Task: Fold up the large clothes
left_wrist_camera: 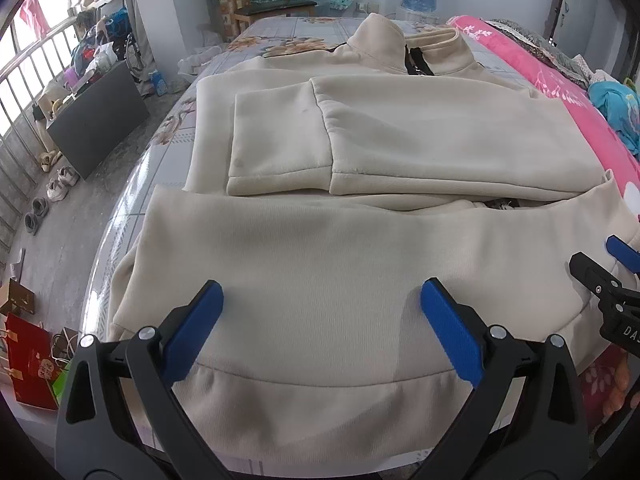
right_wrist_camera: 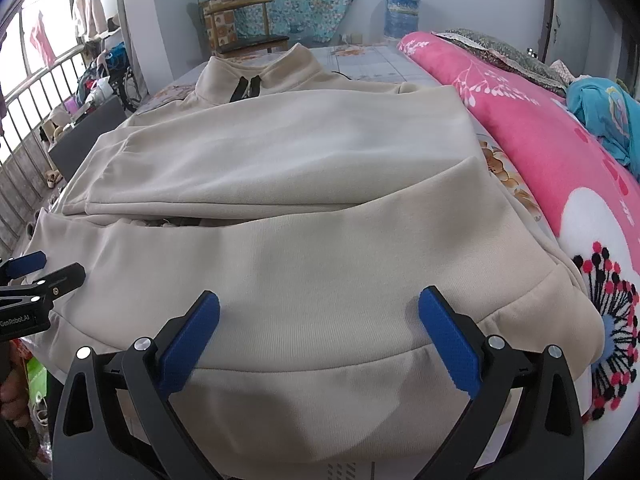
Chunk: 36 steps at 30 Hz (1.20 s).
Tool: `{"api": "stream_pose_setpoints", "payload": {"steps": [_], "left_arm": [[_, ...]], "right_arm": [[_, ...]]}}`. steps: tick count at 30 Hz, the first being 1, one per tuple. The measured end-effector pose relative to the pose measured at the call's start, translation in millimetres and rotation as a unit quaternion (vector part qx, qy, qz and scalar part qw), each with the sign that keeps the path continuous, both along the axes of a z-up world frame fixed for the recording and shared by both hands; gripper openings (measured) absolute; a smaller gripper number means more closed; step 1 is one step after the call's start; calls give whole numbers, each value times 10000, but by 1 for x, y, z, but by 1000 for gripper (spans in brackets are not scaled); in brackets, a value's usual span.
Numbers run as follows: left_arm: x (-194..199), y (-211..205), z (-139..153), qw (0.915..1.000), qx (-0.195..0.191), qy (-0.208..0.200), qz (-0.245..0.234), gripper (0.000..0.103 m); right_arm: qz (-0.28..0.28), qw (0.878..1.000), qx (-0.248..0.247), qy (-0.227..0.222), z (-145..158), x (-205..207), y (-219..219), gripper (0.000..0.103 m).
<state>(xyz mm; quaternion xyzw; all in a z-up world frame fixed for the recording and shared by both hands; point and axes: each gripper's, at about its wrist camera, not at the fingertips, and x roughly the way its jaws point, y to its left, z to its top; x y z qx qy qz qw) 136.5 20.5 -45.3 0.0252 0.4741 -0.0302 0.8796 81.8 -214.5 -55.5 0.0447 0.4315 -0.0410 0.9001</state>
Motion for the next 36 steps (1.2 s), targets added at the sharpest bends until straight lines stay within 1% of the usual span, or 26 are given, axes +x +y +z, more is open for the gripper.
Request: {"api": "stream_pose_setpoints", "payload": {"steps": [4, 9, 12, 14, 18, 23, 27, 31, 34, 36], "left_arm": [[0, 0, -1, 10000, 1, -73, -40, 96], [1, 1, 0, 9999, -20, -31, -137, 96], [1, 2, 2, 9999, -37, 22, -166, 96], [0, 4, 7, 9998, -128, 9, -178, 96], [-4, 9, 26, 9992, -278, -200, -209, 96], [-1, 15, 65, 9976, -448, -489, -215, 96], [7, 18, 103, 9953, -423, -833, -273, 96], [24, 22, 132, 9928, -544, -1034, -257, 96], [45, 26, 146, 9913, -670, -1117, -200, 95], [59, 26, 151, 9908, -649, -1180, -156, 95]], "right_arm": [[6, 10000, 17, 2, 0, 0, 0, 97], [42, 10000, 25, 24, 1, 0, -1, 97], [104, 9999, 4, 101, 2, 2, 0, 97], [138, 9997, 12, 180, 4, 2, 0, 97], [215, 9993, 262, 171, 14, -2, -1, 97], [436, 9987, 249, -122, 40, -8, 9, 97], [634, 9967, 405, -309, 62, -3, 15, 97], [908, 9925, 692, -435, 86, 14, 17, 97], [1042, 9899, 856, -439, 105, 33, 11, 97], [1099, 9892, 853, -456, 119, 48, 5, 97]]}}
